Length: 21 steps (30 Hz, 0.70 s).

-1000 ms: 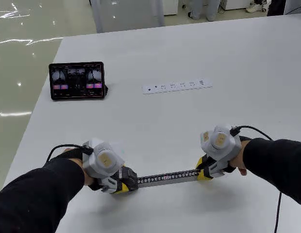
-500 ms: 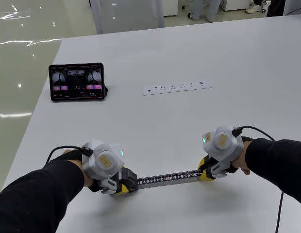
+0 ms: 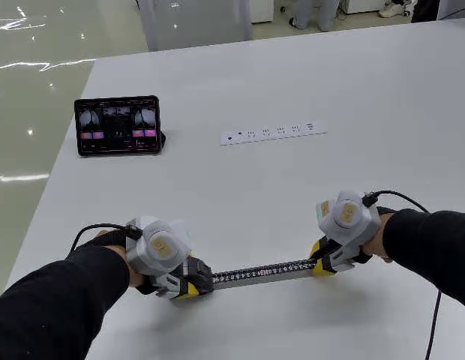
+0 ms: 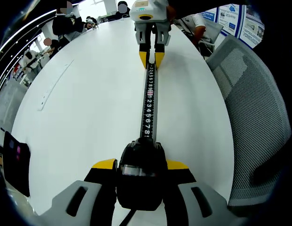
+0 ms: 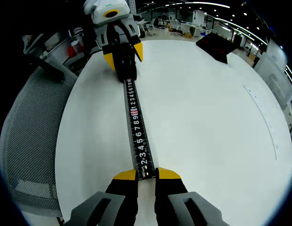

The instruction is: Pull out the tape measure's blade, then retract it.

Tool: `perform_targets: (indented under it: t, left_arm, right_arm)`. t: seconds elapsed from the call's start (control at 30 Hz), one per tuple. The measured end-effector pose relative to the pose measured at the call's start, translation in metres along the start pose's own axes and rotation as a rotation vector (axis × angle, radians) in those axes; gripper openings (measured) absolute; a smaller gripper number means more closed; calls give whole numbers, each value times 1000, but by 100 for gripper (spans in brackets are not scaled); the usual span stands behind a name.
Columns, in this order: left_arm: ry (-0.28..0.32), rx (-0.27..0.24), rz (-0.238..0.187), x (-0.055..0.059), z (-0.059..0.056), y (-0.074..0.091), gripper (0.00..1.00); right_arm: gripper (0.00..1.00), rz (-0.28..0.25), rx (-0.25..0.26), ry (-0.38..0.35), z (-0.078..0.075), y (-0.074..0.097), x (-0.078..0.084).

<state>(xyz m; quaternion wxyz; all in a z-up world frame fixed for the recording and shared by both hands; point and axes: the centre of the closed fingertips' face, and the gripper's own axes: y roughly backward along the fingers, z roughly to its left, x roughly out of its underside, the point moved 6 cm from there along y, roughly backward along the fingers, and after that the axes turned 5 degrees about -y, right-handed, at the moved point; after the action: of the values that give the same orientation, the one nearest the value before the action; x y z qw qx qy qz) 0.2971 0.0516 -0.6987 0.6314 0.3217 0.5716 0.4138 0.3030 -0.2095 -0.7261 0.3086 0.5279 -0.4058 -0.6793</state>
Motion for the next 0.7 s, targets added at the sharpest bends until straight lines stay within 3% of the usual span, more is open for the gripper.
perform_targets:
  t: [0.7]
  left_arm:
    - [4,1,1,0,1,-1,33]
  right_arm:
    - [9,5,1,-12,-2,5,8]
